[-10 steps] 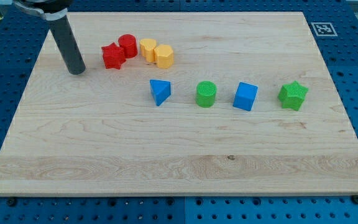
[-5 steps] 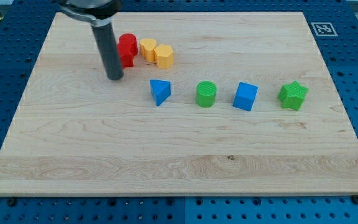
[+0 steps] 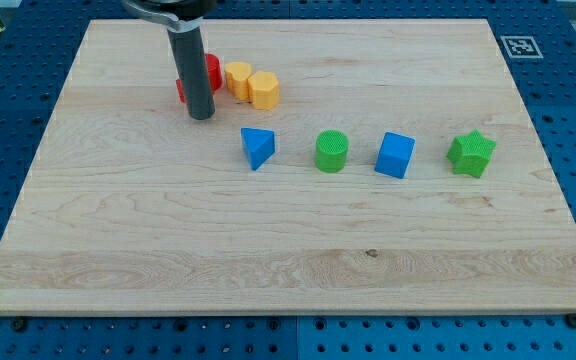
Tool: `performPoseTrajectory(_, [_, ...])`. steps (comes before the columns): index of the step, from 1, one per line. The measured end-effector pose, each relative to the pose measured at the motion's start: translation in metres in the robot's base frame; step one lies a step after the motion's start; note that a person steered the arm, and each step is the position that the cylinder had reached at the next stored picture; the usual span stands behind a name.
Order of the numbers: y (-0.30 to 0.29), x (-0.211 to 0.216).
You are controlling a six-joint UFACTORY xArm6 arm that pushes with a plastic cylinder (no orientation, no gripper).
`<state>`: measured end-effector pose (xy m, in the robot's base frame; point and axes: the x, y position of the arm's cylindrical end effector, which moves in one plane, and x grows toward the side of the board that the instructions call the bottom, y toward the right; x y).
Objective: Move the red star along with red circle a bit up
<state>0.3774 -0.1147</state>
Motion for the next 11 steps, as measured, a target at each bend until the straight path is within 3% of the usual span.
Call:
performPoseTrajectory(5, [-0.082, -0.022])
performPoseTrajectory(8, [-0.003, -0.015])
performPoseTrajectory(11, [-0.001, -0.032])
